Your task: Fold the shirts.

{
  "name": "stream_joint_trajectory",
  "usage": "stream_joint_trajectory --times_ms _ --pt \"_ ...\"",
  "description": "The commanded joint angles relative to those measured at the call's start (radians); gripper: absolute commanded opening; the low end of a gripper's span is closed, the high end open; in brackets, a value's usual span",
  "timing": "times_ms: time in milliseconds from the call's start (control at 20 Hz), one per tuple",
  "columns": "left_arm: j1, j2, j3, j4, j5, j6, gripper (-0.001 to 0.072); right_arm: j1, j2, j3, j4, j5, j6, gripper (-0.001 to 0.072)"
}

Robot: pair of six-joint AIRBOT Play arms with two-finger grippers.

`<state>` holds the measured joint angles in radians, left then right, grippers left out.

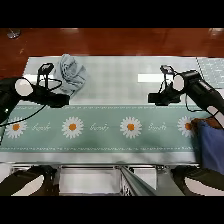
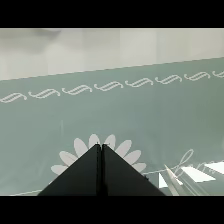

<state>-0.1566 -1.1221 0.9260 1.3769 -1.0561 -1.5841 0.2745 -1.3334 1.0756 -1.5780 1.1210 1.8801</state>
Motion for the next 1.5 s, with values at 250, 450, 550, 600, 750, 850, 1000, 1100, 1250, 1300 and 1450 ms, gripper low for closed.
stream_joint_trajectory --times_ms 250,450,550,600,750,850,1000,1100,1250,1300,1450 --pt "-0.001 0.0 0.0 0.0 0.0 0.0 0.0027 0.001 -0.001 0.0 0.0 0.0 0.0 0.0017" --pt "-0.001 0.0 0.0 0.0 0.0 0.0 0.0027 0.001 -0.001 0.0 0.0 0.0 0.0 0.0017" --pt "-0.001 0.0 0.0 0.0 0.0 0.0 0.0027 0.001 -0.001 0.0 0.001 -0.001 0.0 0.0017" --pt "-0.001 0.0 0.0 0.0 0.0 0.0 0.0027 0.001 -0.001 0.0 0.0 -0.001 0.0 0.0017" --pt "-0.001 -0.001 0.0 0.001 0.044 0.001 0.0027 0.001 -0.001 0.0 0.0 -0.051 0.0 0.0018" --pt "0.003 -0.003 0.0 0.019 0.21 0.001 0.0173 0.001 -0.002 0.0 0.0 -0.051 0.022 0.0239" --pt "0.006 -0.018 0.005 0.165 0.585 0.005 0.0707 0.002 -0.002 -0.001 -0.001 -0.002 0.015 0.0621" --pt "0.027 -0.056 0.012 0.253 0.883 0.004 0.0704 0.002 -0.002 -0.001 0.002 0.034 0.011 0.0621" --pt "0.083 -0.214 0.089 0.253 1.046 -0.012 0.0702 0.002 -0.002 0.0 0.009 0.038 0.011 0.062" --pt "0.09 -0.275 0.137 0.253 0.957 -0.011 0.0702 0.002 -0.002 0.0 0.008 0.038 0.011 0.062" --pt "0.085 -0.454 0.321 0.246 0.587 -0.011 0.0701 0.002 -0.002 0.0 0.009 0.025 0.015 0.062"
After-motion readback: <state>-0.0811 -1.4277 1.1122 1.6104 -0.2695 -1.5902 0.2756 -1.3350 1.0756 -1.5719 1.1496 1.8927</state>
